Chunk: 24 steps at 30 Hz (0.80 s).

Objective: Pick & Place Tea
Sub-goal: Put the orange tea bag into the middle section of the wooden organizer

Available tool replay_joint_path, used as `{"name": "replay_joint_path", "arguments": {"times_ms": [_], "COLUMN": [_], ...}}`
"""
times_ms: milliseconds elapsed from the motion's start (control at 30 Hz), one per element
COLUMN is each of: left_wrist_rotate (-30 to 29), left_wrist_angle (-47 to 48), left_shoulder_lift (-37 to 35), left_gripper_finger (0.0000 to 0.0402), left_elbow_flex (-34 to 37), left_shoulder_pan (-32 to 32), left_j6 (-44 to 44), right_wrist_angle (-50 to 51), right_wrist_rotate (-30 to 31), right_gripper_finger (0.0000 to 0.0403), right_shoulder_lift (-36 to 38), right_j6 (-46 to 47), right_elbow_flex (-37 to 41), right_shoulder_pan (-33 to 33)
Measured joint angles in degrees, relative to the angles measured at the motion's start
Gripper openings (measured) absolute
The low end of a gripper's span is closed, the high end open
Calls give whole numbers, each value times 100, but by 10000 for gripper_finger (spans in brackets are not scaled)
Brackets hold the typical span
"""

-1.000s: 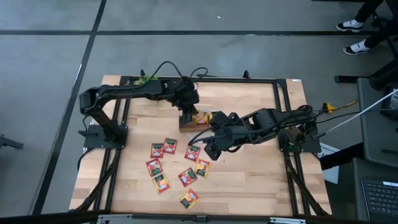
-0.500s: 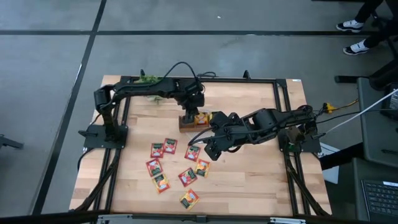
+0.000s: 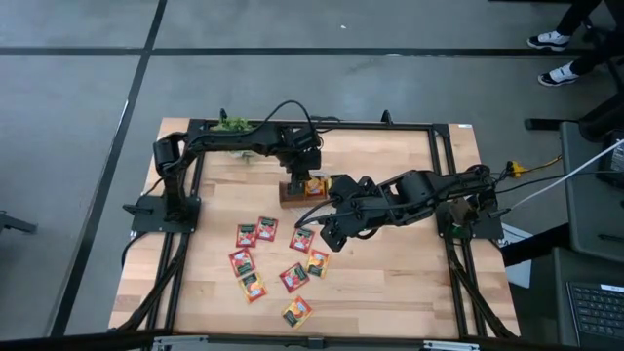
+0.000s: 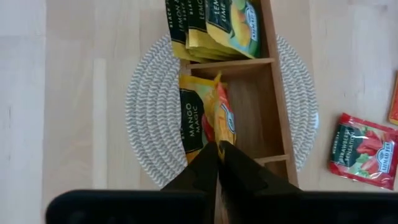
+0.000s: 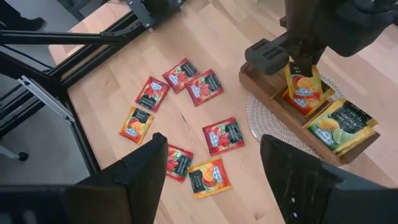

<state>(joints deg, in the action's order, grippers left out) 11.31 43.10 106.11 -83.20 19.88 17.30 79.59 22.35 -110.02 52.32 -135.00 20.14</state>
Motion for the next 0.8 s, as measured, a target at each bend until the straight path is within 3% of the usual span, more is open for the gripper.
{"name": "replay_joint_path", "arguments": {"times_ms": [433, 633, 800], "left_wrist_rotate": [-4, -64, 626], "left_wrist_angle": [-299, -236, -4], "left_shoulder_lift": [-5, -23, -136], "left_gripper_finger": [101, 122, 125], "left_elbow_flex": [2, 4, 17], "left_shoulder_pan": [-114, -109, -109], "left_j6": [-92, -373, -754], "right_wrist_angle": [-3, -2, 0], "right_wrist_rotate": [2, 4, 5], "right_gripper_finger": [255, 255, 255], "right_shoulder_lift": [0, 0, 0], "right_j6": [-3, -20, -167], "right_elbow_flex": [0, 0, 0], "right_shoulder_pan": [0, 0, 0]}}
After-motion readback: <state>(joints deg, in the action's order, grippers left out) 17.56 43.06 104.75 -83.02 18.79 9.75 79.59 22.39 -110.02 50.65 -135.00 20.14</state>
